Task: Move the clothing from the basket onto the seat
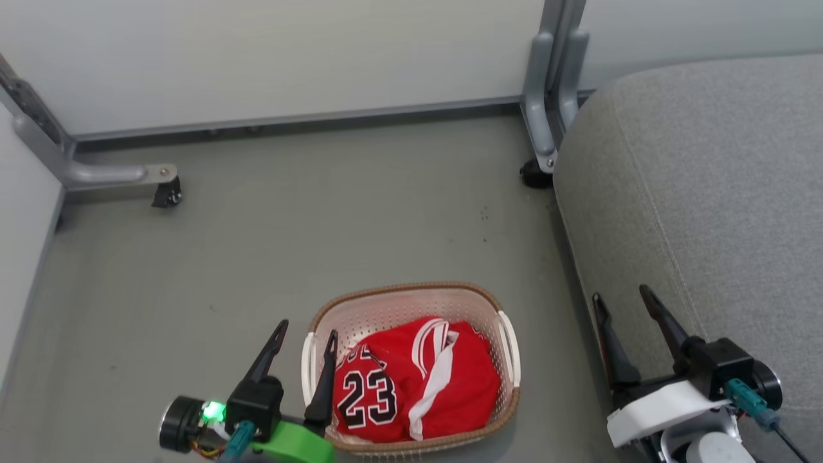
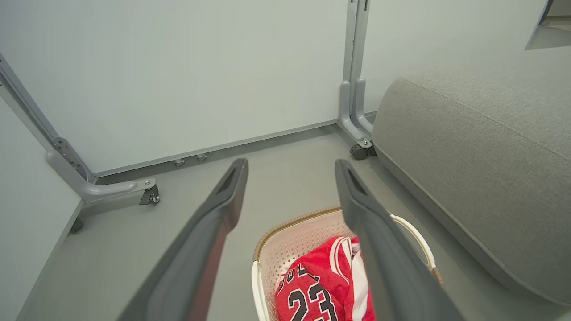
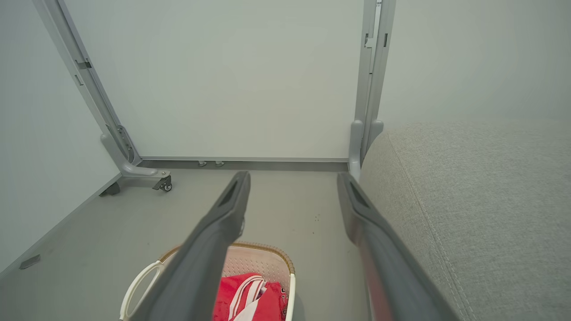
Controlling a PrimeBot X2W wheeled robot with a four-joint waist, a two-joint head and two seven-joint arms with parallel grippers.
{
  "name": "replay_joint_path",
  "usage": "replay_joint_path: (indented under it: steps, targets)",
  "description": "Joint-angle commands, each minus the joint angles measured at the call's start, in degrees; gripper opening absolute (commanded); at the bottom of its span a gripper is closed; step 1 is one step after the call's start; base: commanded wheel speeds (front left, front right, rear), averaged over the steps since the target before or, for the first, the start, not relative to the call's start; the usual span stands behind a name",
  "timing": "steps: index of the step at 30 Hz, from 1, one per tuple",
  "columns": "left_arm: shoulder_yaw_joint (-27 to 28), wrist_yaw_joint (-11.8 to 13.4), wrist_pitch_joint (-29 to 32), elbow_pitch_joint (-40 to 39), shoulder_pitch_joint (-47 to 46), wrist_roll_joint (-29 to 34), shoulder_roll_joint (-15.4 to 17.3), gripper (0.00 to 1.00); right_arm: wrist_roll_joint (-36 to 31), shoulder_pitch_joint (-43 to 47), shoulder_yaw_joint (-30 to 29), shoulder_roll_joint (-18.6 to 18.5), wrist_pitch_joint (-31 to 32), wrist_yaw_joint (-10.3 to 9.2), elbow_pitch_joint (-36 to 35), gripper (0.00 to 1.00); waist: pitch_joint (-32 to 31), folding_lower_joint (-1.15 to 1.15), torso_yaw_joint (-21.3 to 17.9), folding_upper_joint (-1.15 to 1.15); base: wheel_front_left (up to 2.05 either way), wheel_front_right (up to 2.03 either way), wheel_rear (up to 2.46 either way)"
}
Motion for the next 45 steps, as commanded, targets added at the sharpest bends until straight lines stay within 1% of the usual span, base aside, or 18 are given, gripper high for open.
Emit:
replay_joint_path:
  steps: [1,6,13,18,21,22,26,30,31,35,37,38,41,45]
  targets:
    - [-0.5,-0.8,0.0,1.0,-2.6,0.8,0.6,1.00,-0.4,-1.6,-0.3,-0.1,-0.2,0.00,-0.3,1.00,7.5,0.00,-1.8,0.00,0.00,0.00,0.00]
    - [-4.2,-2.4,0.0,7.2,-10.4,2.4,2.3,1.00,-0.5,-5.6,-0.9,-0.5,-0.2,0.00,-1.2,1.00,14.2,0.00,-3.2,0.00,0.00,0.00,0.00]
    - [-13.1,-3.3,0.0,17.3,-23.1,4.9,5.6,1.00,-1.0,-10.0,-1.2,-0.6,-0.2,0.00,-2.2,1.00,22.1,0.00,-5.2,0.00,0.00,0.00,0.00]
    - [-25.4,-3.4,0.0,26.3,-33.9,4.5,8.6,1.00,-1.0,-12.5,-1.2,-0.4,-0.2,0.00,-3.0,1.00,27.3,0.00,-6.4,0.00,0.00,0.00,0.00]
    - [-33.6,-3.3,0.0,33.3,-40.8,3.8,9.5,1.00,-0.9,-13.9,-0.9,0.0,-0.2,0.00,-3.3,1.00,30.2,0.00,-7.4,0.00,0.00,0.00,0.00]
    - [-35.4,-3.3,0.0,35.1,-42.8,3.3,9.5,1.00,-0.8,-14.3,-0.9,0.1,-0.2,0.00,-3.4,1.00,30.9,0.00,-7.7,0.00,0.00,0.00,0.00]
    - [-45.8,-3.3,1.7,42.9,-50.4,1.8,9.2,1.00,-0.3,-16.2,-0.7,0.9,-0.2,0.00,-3.9,1.00,34.7,0.00,-9.4,0.00,0.00,0.00,0.00]
    - [-55.4,-3.3,3.9,48.1,-55.8,-0.3,9.2,1.00,0.1,-17.6,-0.3,1.6,-0.2,0.00,-4.4,1.00,37.7,0.00,-11.1,0.00,0.00,0.00,0.00]
    - [-56.9,-3.3,4.1,48.7,-56.9,-0.7,9.3,1.00,0.3,-17.9,-0.1,1.8,-0.2,0.00,-4.4,1.00,38.3,0.00,-11.5,0.00,0.00,0.00,0.00]
    - [-59.8,-3.3,5.9,51.5,-59.0,-2.7,10.1,1.00,1.3,-19.0,0.3,2.6,-0.2,0.00,-4.1,1.00,40.8,0.00,-13.3,0.00,0.00,0.00,0.00]
    - [-60.1,-3.3,7.2,52.3,-59.6,-1.6,10.7,1.00,1.8,-19.6,0.6,2.8,-0.2,0.00,-3.8,1.00,42.0,0.00,-14.3,0.00,0.00,0.00,0.00]
    - [-60.1,-3.3,7.8,52.8,-59.1,0.2,10.8,1.00,2.0,-19.9,0.8,2.8,-0.2,0.00,-3.8,1.00,42.5,0.00,-14.8,0.00,0.00,0.00,0.00]
    - [-60.1,-3.2,9.2,54.6,-59.0,2.7,11.6,1.00,2.6,-20.5,1.3,3.0,-0.2,0.00,-3.5,1.00,43.8,0.00,-16.0,0.00,0.00,0.00,0.00]
    - [-60.1,-3.2,10.2,56.2,-60.1,2.9,12.3,1.00,4.4,-20.9,2.1,3.0,-0.2,0.00,-3.5,1.00,45.2,0.00,-16.9,0.00,0.00,0.00,0.00]
